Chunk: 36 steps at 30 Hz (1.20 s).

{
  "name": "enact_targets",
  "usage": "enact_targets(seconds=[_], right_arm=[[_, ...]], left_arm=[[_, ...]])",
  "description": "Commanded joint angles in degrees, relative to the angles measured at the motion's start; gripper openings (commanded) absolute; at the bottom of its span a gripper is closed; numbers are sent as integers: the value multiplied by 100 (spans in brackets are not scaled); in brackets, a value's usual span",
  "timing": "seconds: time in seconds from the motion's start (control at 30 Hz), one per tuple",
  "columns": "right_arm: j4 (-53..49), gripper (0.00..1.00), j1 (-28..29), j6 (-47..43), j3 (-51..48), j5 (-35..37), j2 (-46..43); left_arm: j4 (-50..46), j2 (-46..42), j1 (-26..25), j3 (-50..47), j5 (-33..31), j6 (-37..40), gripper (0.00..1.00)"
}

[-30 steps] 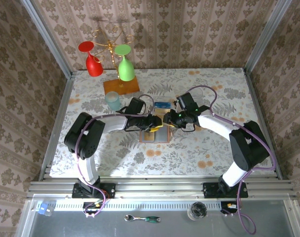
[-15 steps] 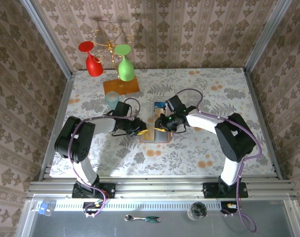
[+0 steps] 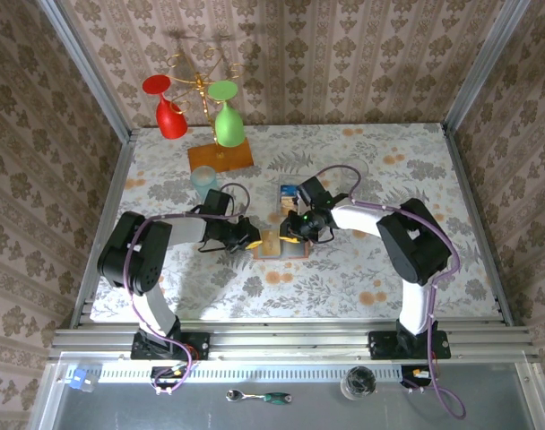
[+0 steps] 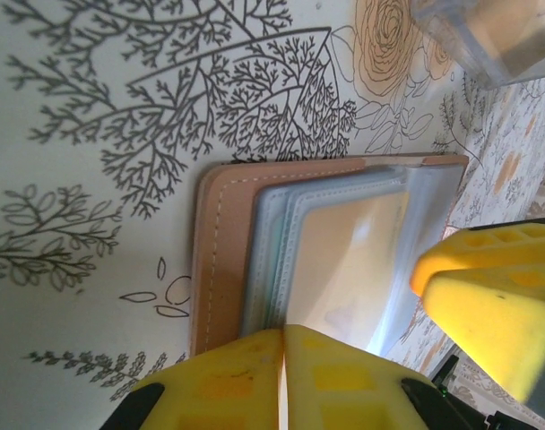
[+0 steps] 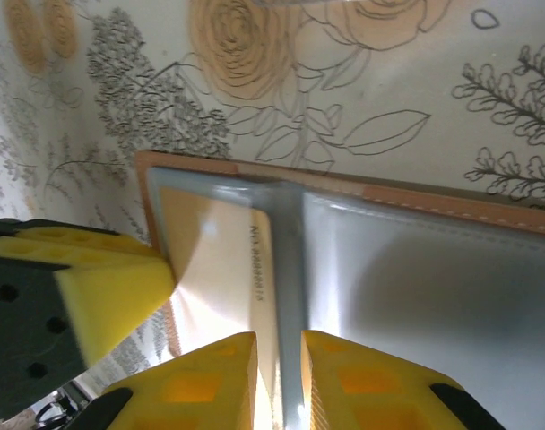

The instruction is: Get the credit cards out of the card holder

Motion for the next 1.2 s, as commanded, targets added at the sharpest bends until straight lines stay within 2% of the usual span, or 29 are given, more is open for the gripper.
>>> enact_targets(seconds=[0.0,0.33,0.53,0.8,1.17], right_arm=[[-127,20,22,-127,-23,168,179],[-11,18,92,-62,-54,24,258],[25,18,157,9,-84,52,158],[-195,18,156,-83,29,332,-118],[202,23,174,122,113,-175,-65]], left_arm=[[-167,-143,84,-189,-95,143,10],[-250,-378,263,-258,-81,214,10],[-312,-585,263,-160,-53,191,14],[-552,-573,127,164,-11,277,14],[-68,-303,-151,-59,30,9,9]])
